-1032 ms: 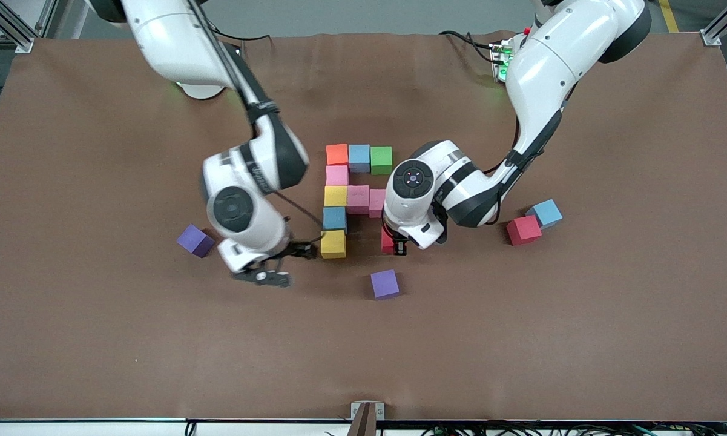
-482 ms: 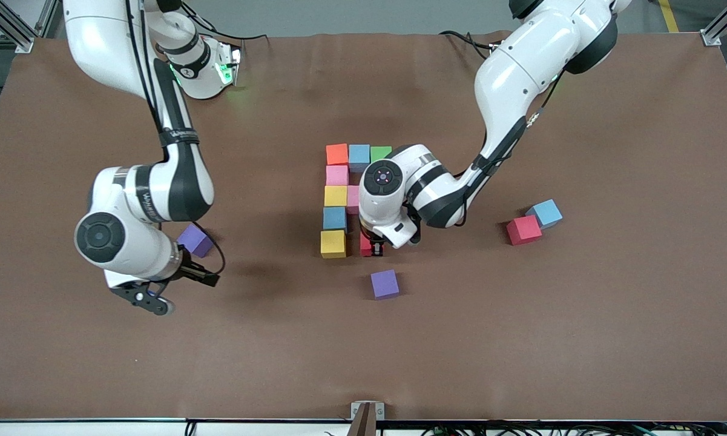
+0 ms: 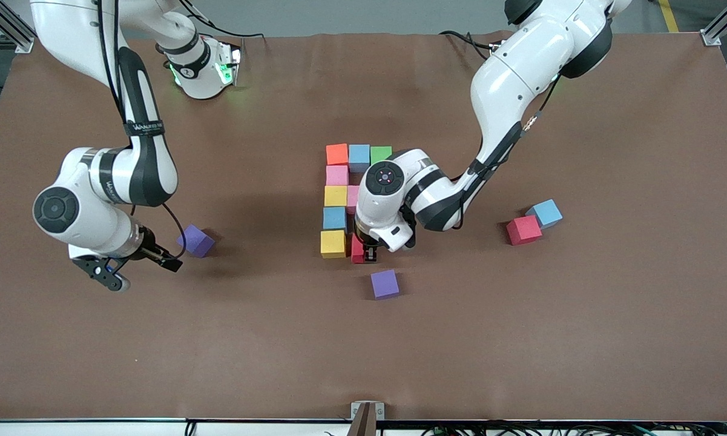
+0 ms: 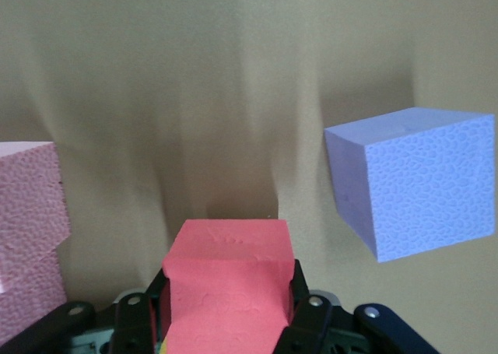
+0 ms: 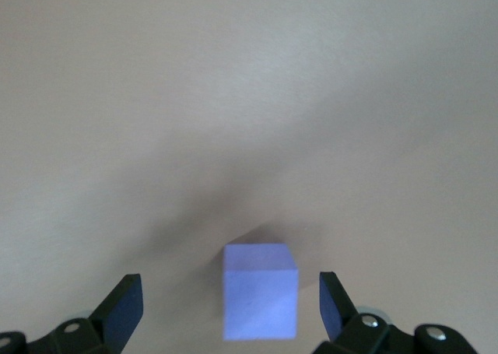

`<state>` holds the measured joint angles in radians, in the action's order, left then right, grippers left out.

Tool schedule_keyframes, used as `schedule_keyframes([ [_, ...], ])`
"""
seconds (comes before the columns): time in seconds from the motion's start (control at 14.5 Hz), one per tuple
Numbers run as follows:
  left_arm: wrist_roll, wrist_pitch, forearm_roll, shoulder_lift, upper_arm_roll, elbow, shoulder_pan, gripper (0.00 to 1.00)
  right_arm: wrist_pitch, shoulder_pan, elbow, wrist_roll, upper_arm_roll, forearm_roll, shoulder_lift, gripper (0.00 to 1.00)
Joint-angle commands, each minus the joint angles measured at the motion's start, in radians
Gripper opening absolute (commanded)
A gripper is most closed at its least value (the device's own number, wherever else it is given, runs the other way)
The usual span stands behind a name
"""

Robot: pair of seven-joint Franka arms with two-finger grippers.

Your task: Arrange 11 blocks into digit 3

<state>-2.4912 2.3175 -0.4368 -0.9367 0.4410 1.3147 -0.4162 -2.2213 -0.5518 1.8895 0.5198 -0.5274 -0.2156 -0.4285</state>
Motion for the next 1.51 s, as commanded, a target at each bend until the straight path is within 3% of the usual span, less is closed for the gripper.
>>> schedule_keyframes([
  [0.0, 0.005, 0.011, 0.018, -0.027, -0.021, -0.034, -0.032, 0.34, -0.199, -0.016, 0.221, 0.009, 0.001, 0.018, 0.068, 1.00],
  [0.21, 0.005, 0.011, 0.020, -0.033, -0.021, -0.034, -0.033, 0.37, -0.352, -0.037, 0.327, 0.012, 0.003, 0.016, 0.065, 1.00],
  [0.69, 0.005, 0.025, 0.021, -0.047, -0.021, -0.035, -0.044, 0.40, -0.353, -0.039, 0.321, 0.012, 0.007, 0.015, 0.057, 1.00],
  [0.83, 0.006, 0.025, 0.020, -0.042, -0.021, -0.035, -0.042, 0.63, -0.351, -0.042, 0.315, 0.011, 0.009, 0.015, 0.057, 1.00],
  [0.89, 0.005, 0.025, 0.020, -0.039, -0.021, -0.035, -0.041, 0.66, -0.341, -0.043, 0.303, 0.009, 0.009, 0.015, 0.056, 1.00],
  [1.03, 0.008, 0.025, 0.020, -0.031, -0.019, -0.034, -0.035, 1.00, -0.339, -0.049, 0.287, 0.008, 0.009, 0.015, 0.056, 1.00],
  [1.31, 0.009, 0.011, 0.023, 0.009, -0.016, -0.032, -0.016, 1.00, -0.318, -0.059, 0.260, -0.039, 0.007, 0.016, 0.056, 1.00],
  [1.44, 0.009, -0.010, 0.049, 0.044, -0.016, -0.029, 0.002, 1.00, -0.211, -0.050, 0.220, -0.186, 0.000, 0.016, 0.068, 1.00],
])
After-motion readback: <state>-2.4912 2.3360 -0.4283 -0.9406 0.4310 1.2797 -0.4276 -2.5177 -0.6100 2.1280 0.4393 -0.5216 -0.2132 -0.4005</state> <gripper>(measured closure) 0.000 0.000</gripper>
